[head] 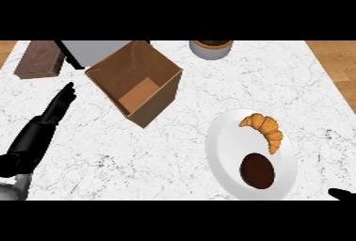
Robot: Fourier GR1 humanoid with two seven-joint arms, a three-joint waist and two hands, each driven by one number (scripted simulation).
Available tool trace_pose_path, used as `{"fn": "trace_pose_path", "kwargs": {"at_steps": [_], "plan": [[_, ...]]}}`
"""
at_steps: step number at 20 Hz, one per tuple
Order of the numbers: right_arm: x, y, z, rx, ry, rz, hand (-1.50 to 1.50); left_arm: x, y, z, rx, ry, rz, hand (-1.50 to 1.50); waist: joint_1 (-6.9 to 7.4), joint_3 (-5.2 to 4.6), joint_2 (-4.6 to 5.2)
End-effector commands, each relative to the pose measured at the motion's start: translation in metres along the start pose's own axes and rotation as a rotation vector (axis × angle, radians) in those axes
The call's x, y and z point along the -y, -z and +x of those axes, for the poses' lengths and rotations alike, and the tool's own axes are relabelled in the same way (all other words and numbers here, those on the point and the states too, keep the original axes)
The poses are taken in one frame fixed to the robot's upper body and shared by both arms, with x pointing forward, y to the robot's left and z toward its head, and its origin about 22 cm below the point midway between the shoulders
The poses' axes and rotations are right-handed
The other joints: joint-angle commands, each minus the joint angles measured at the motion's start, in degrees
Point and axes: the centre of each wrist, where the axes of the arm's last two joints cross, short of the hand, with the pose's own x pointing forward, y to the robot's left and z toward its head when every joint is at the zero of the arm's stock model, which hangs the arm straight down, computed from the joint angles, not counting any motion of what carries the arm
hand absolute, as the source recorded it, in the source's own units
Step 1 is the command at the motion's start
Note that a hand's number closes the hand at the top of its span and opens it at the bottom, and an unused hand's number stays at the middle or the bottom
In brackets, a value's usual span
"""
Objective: Pick the cupcake from the plate and place it in the cardboard box
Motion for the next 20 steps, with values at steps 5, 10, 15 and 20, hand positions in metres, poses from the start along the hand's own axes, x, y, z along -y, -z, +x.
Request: {"fn": "trace_pose_path", "kwargs": {"at_steps": [5,10,15,20], "plan": [[0.018,-0.028,0.051,-0.148,-0.303,0.294,-1.50,0.003,0.024,0.012,0.041,-0.015,-0.053,0.00,3.74,-0.13,1.04],[0.019,-0.044,0.092,-0.244,-0.395,0.389,-1.50,0.021,0.035,0.022,0.061,-0.021,-0.104,0.00,6.44,-0.01,1.47],[0.012,-0.044,0.111,-0.360,-0.446,0.436,-1.50,0.025,0.039,0.033,0.084,-0.009,-0.142,0.00,8.46,0.08,1.53],[-0.001,-0.038,0.122,-0.418,-0.463,0.487,-1.50,0.031,0.047,0.024,0.086,-0.015,-0.123,0.00,8.13,0.10,1.45]]}}
